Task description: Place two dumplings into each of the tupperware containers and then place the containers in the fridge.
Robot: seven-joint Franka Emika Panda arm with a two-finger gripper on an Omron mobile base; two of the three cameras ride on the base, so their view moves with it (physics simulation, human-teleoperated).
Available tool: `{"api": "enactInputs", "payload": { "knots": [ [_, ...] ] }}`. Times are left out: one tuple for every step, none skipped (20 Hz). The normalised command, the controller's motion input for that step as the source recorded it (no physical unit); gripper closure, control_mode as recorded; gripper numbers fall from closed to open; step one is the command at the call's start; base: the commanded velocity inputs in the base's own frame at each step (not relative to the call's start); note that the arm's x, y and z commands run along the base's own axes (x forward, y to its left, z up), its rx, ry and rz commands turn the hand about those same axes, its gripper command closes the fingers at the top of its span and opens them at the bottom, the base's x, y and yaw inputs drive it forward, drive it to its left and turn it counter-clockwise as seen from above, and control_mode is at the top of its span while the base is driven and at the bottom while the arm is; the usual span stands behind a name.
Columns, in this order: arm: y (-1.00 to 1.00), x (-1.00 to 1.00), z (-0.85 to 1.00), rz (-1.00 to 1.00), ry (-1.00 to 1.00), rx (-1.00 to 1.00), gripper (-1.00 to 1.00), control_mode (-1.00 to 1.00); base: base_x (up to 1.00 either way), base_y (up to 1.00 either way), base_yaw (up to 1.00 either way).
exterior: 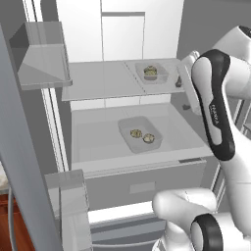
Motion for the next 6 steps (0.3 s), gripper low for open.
{"api": "enactInputs", "payload": {
  "knots": [
    [0.0,-0.74,0.03,0.0,0.12,0.0,-1.0,-1.0,0.0,0.0,0.0],
    [0.0,-0.69,0.0,0.0,0.15,-0.01,-1.0,-1.0,0.0,0.0,0.0],
    [0.04,-0.58,0.0,0.0,0.15,-0.03,-1.0,-1.0,0.0,0.0,0.0],
    [0.04,-0.45,0.0,0.0,0.16,-0.03,-1.0,-1.0,0.0,0.0,0.0],
    [0.06,-0.37,0.0,0.0,0.13,-0.04,-1.0,-1.0,0.0,0.0,0.0],
    [0.04,-0.33,0.0,0.0,0.17,-0.03,-1.0,-1.0,0.0,0.0,0.0]
  ]
}}
